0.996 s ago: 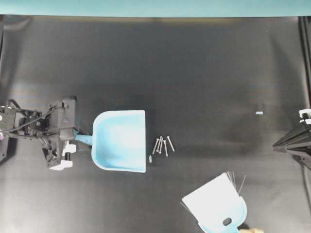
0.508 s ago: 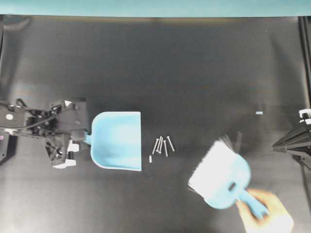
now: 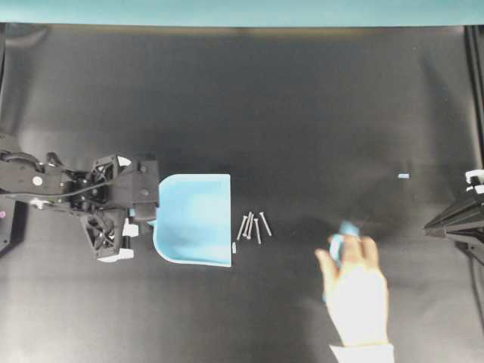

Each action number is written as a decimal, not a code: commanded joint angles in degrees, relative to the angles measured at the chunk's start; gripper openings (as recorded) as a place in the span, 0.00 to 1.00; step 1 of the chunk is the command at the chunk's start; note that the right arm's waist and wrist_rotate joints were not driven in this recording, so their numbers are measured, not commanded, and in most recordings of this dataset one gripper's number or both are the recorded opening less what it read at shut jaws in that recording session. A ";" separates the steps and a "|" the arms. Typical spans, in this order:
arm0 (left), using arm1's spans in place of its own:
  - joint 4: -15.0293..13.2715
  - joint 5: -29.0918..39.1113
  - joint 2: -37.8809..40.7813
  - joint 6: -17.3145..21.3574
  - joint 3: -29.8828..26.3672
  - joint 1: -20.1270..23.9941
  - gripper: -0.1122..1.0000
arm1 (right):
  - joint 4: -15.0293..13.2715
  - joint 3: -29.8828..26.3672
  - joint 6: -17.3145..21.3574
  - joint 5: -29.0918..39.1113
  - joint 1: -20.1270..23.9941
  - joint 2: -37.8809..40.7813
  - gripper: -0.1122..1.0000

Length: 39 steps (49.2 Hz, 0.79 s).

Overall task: Hold the dustpan with the left arm, while a human hand uses a hand brush to gather screws into the dustpan.
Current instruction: 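Keep the dustpan steady with the left gripper while screws are brushed in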

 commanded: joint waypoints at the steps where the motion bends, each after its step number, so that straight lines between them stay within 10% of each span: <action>1: 0.18 0.09 0.53 -0.09 -1.49 0.00 0.37 | 0.18 -0.26 0.00 -0.44 0.00 0.26 0.10; 39: 0.18 0.18 3.52 1.14 -2.46 1.32 0.37 | 0.18 -0.26 -0.09 -0.44 0.00 0.26 0.10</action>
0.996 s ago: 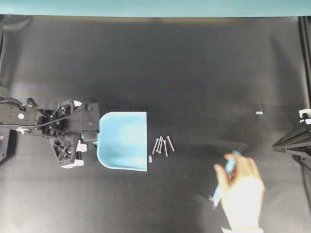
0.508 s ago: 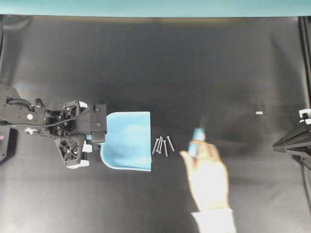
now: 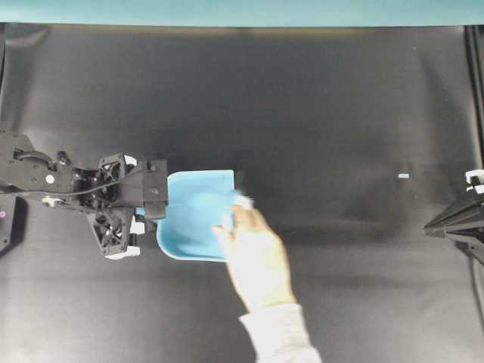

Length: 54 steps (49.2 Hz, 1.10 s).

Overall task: Hold the dustpan with the left arm, while a human hand uses a hand brush to gather screws into the dustpan.
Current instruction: 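Keep the dustpan steady with the left gripper while screws are brushed in, then hold the dustpan with the screws inside using the left gripper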

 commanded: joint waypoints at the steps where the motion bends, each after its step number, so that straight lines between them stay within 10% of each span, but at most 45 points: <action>1: 0.18 -0.26 0.35 0.09 -0.88 0.18 0.37 | 0.18 -0.26 0.00 -0.44 0.00 0.26 0.10; 18: 0.26 -2.90 0.35 0.09 0.18 1.41 0.37 | 0.18 -0.26 0.00 -0.44 0.00 0.26 0.10; 37: 0.26 -34.01 -3.16 3.08 10.63 2.90 0.36 | 0.18 -0.26 0.00 -0.44 0.00 0.26 0.10; 54: 0.26 -46.32 -5.01 3.78 13.97 2.99 0.36 | 0.18 -0.26 0.00 -0.44 0.00 0.26 0.10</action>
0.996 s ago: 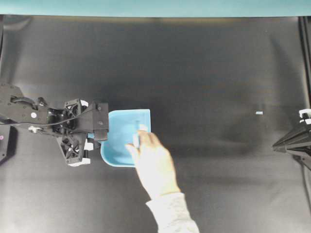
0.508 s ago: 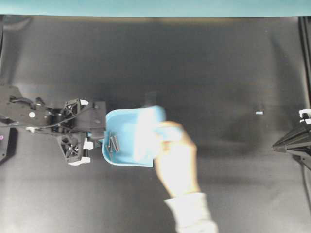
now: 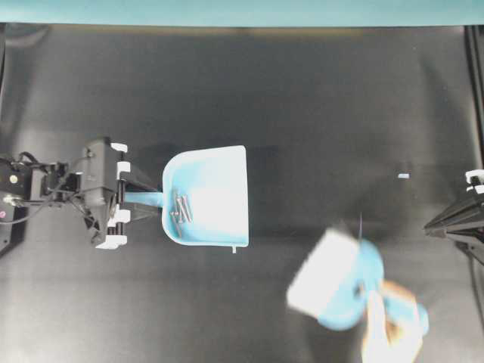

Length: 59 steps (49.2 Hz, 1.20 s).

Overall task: Hold the dustpan with the left arm, while a human hand uses a hand brush to gather screws into the dustpan.
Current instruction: 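Hold the dustpan with the screws inside using the left gripper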

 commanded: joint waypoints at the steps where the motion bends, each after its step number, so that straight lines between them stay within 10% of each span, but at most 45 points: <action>1: 0.18 -2.64 -0.88 -0.44 -0.35 0.18 0.36 | 0.26 -0.26 0.00 -0.44 0.00 0.35 0.10; 30: 0.18 -0.44 -1.49 -9.84 -1.32 -0.53 0.37 | 0.26 -0.26 0.09 -0.44 0.09 0.35 0.10; 59: 0.18 0.26 -1.49 -10.20 -1.85 -3.52 0.36 | 0.26 -0.26 0.09 -0.44 0.00 0.35 0.10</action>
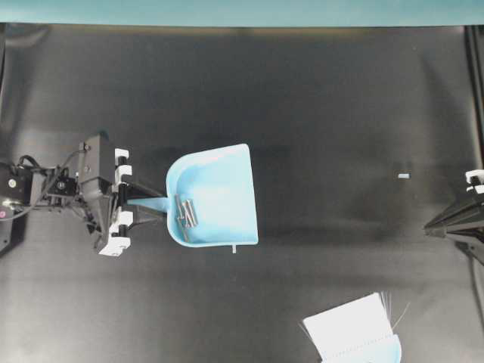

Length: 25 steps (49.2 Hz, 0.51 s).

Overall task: Hold the dustpan with the left arm, while a human hand uses a hand brush to gather screws into the dustpan.
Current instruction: 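Hold the dustpan with the screws inside using the left gripper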

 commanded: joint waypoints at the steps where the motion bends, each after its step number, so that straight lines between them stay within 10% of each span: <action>1: 0.18 -0.44 -0.53 -0.18 -0.62 -0.79 0.36 | 0.18 -0.26 0.00 -0.44 0.00 0.26 0.10; 25: 0.09 4.92 -0.53 0.62 -0.26 -2.99 0.36 | 0.18 -0.26 -0.09 -0.44 0.00 0.35 0.10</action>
